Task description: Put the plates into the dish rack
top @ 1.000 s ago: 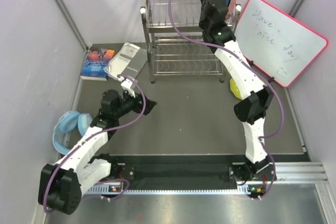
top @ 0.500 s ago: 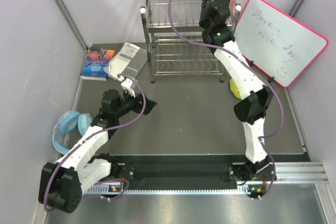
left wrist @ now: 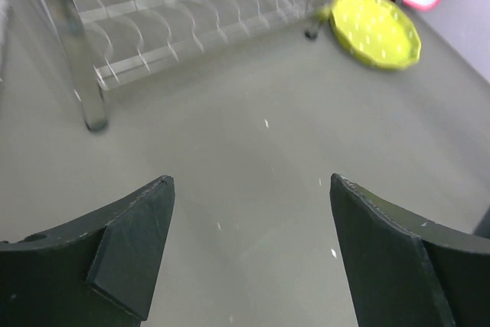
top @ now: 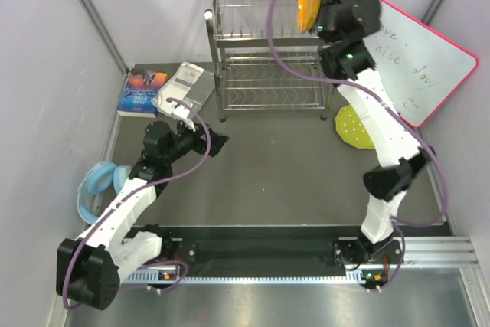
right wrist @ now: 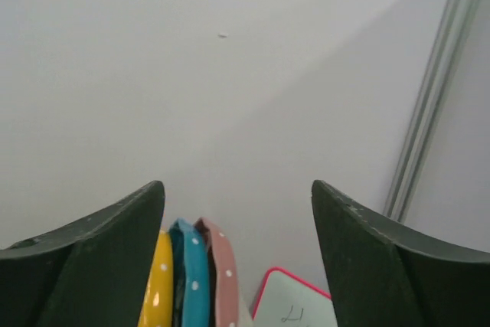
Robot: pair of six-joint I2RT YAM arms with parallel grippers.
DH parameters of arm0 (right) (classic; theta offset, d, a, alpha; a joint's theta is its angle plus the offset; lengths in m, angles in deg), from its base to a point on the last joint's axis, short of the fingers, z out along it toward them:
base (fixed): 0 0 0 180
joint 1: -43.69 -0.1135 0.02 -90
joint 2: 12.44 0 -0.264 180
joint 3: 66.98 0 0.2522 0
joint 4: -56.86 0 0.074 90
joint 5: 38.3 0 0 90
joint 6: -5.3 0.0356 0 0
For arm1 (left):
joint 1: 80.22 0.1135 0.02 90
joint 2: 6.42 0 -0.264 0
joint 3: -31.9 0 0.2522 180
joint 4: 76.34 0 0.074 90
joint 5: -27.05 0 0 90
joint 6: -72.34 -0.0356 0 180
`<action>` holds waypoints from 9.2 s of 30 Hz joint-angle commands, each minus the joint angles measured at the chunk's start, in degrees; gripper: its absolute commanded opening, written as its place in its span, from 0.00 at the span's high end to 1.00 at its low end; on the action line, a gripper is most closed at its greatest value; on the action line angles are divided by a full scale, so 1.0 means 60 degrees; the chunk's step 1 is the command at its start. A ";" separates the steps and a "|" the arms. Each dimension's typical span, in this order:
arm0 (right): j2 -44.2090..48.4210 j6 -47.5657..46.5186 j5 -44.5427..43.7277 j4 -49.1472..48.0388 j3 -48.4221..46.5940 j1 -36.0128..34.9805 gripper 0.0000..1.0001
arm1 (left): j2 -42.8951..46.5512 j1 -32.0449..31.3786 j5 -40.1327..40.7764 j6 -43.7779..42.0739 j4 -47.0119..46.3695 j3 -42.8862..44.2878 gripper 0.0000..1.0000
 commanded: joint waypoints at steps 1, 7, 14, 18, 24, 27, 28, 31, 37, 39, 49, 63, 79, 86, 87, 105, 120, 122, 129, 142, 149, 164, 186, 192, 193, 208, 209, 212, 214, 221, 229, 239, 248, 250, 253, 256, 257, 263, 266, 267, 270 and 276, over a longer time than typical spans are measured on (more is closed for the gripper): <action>0.2138 -0.0593 0.0111 0.0221 0.1061 0.0237 0.14 | -0.0285 0.0028 0.0293 -0.0105 -0.0768 0.1030 0.12; 0.5141 0.0606 0.1466 0.3909 0.4913 0.2519 0.00 | -0.0652 -0.0278 0.0161 0.0452 -0.0726 0.1545 0.01; 0.7618 -0.0749 0.5512 0.7864 1.0099 0.5885 0.00 | -0.0783 -0.0718 0.0410 -0.0234 0.0241 0.1106 0.01; 0.6656 -0.1530 0.7195 0.9069 1.0807 0.6725 0.00 | -0.0944 -0.0997 0.0673 -0.1303 0.0943 0.1003 0.01; 0.3361 -0.2423 0.9030 1.0828 0.9123 0.7621 0.09 | -0.1237 -0.0983 0.1025 -0.1876 0.1982 0.1368 0.01; 0.1954 -0.2921 0.9207 1.0947 0.8508 0.7606 0.24 | -0.1530 -0.0997 0.1172 -0.1979 0.2555 0.1690 0.01; 0.1632 -0.3067 0.9251 1.0947 0.8274 0.7577 0.30 | -0.1603 -0.0997 0.1201 -0.1936 0.2716 0.1822 0.01; 0.0737 -0.3566 0.9237 1.0451 0.8140 0.7373 0.40 | -0.1838 -0.0997 0.1231 -0.1847 0.2863 0.1998 0.01; -0.0333 -0.4970 0.8901 1.0463 0.8417 0.6670 0.67 | -0.2409 -0.0982 0.1508 -0.1993 0.3069 0.2482 0.01; -0.0422 -0.5207 0.8667 1.0405 0.8637 0.6493 0.69 | -0.2512 -0.0982 0.1640 -0.2038 0.3069 0.2613 0.01; 0.0337 -0.6803 0.7904 1.0579 1.0965 0.5645 0.71 | -0.2747 -0.0953 0.1787 -0.1906 0.2777 0.2673 0.01; 0.1115 -0.6014 0.8226 1.1562 1.1305 0.2408 0.69 | -0.2030 -0.0177 0.4542 0.1168 0.3640 0.1955 0.01; 0.1012 -0.3586 0.8594 1.0933 1.0221 -0.0993 0.64 | -0.1047 0.0614 0.4321 0.2166 0.4123 0.1369 0.01; 0.3267 -0.1752 0.8255 1.0580 0.9839 0.1274 0.39 | -0.1105 0.0164 0.2653 0.2781 0.3715 0.0712 0.12; 0.3501 -0.1461 0.8299 1.0740 0.9868 0.1698 0.35 | -0.1251 -0.0072 0.2637 0.2767 0.3496 0.0608 0.17; -0.0402 -0.3623 1.2664 1.4738 0.8376 0.7870 0.26 | -0.5643 -0.4922 0.1934 0.1975 -0.0636 0.1163 0.76; -0.2239 -0.4755 1.3235 1.5503 0.8491 0.7167 0.24 | -0.8253 -0.5377 0.1802 0.2210 -0.0740 0.3287 0.82; -0.2239 -0.4651 1.3454 1.5328 0.8710 0.7079 0.23 | -0.8429 -0.5421 0.1700 0.2210 -0.0565 0.3609 0.83; -0.2224 -0.4315 1.3953 1.5005 0.9326 0.6859 0.23 | -0.8854 -0.5509 0.1348 0.2166 -0.0300 0.4064 0.86; -0.1770 -0.1724 1.4833 1.2765 1.0118 0.6596 0.24 | -0.9177 -0.6080 0.1553 0.1844 -0.0021 0.4255 0.91; -0.1653 -0.0067 1.5257 1.1665 1.0425 0.6449 0.28 | -0.9442 -0.6095 0.1903 0.1611 0.0649 0.4533 0.90; -0.1023 0.1850 1.4116 0.9835 1.1026 0.6463 0.30 | -0.9514 -0.5714 0.2812 0.0365 0.2438 0.4782 0.66; -0.1009 0.3010 1.2021 0.9437 1.1084 0.6288 0.93 | -0.8739 -0.5202 0.1658 0.0130 0.1782 0.2733 0.47; -0.0876 0.2966 1.1830 0.9540 1.1070 0.6288 0.94 | -0.7786 -0.4996 -0.0231 -0.0163 0.0800 0.1633 0.39; -0.0891 0.2995 1.1815 0.9555 1.1055 0.6288 0.94 | -0.7771 -0.4967 -0.0437 -0.0134 0.0509 0.1604 0.37; -0.1212 0.3449 1.1873 0.9555 1.0733 0.6273 0.51 | -0.9631 -0.4337 -0.2031 0.0348 0.0315 0.3537 0.33; -0.1271 0.3479 1.1903 0.9540 1.0733 0.6273 0.51 | -0.9689 -0.4250 -0.2268 0.0553 0.0301 0.3624 0.32; -0.1345 0.3421 1.1918 0.9540 1.0791 0.6171 0.51 | -1.0143 -0.3929 -0.3249 0.1942 -0.0006 0.3785 0.31; -0.1287 0.3347 1.1816 0.9482 1.0894 0.6069 0.51 | -1.0480 -0.3708 -0.3602 0.3111 -0.0592 0.3801 0.32; -0.0979 0.3873 1.1595 0.8547 1.1158 0.5907 0.50 | -1.1096 -0.3311 -0.2229 0.4026 -0.0067 0.4839 0.34; -0.0935 0.4006 1.1361 0.8515 1.0806 0.5497 0.52 | -1.1726 -0.3706 -0.1539 0.3998 0.0899 0.5660 0.41; -0.0964 0.3597 1.1786 0.9129 1.0762 0.5467 0.61 | -1.1740 -0.3941 -0.0426 0.4407 0.1223 0.5573 0.66; -0.0291 0.3508 1.1947 0.9584 1.1567 0.5321 0.64 | -1.2005 -0.4263 0.1536 0.5682 0.2496 0.6144 0.74; -0.0174 0.3493 1.1991 0.9745 1.1539 0.5321 0.63 | -1.1932 -0.4366 0.2137 0.5799 0.2760 0.6188 0.91; -0.0290 0.3494 1.1889 0.9731 1.1495 0.5321 0.57 | -1.1756 -0.4483 0.2402 0.5916 0.2821 0.5911 1.00; -0.0802 0.3712 1.2063 0.9760 1.1086 0.5379 0.50 | -1.1594 -0.4498 0.2330 0.5829 0.2483 0.5530 1.00; -0.0919 0.3974 1.2267 0.9775 1.1026 0.5437 0.49 | -1.1580 -0.4484 0.2257 0.5770 0.2483 0.5486 1.00; -0.1433 0.3816 1.3148 1.0038 1.0777 0.5452 0.59 | -1.1550 -0.4571 0.2241 0.5609 0.2278 0.5441 1.00; -0.1185 0.3860 1.2987 0.9892 1.1025 0.5496 0.66 | -1.1536 -0.4615 0.2431 0.5609 0.2307 0.5456 1.00; -0.0996 0.3831 1.2987 0.9863 1.1098 0.5540 0.69 | -1.1536 -0.4630 0.2504 0.5623 0.2351 0.5499 1.00; -0.0484 0.3685 1.2885 0.9906 1.1304 0.5671 0.89 | -1.1536 -0.4644 0.2754 0.5449 0.2717 0.5674 0.91; 0.1345 0.2265 1.2855 1.1033 1.1202 0.5921 1.00 | -1.0703 -0.4237 0.2477 0.4219 0.3359 0.5412 0.56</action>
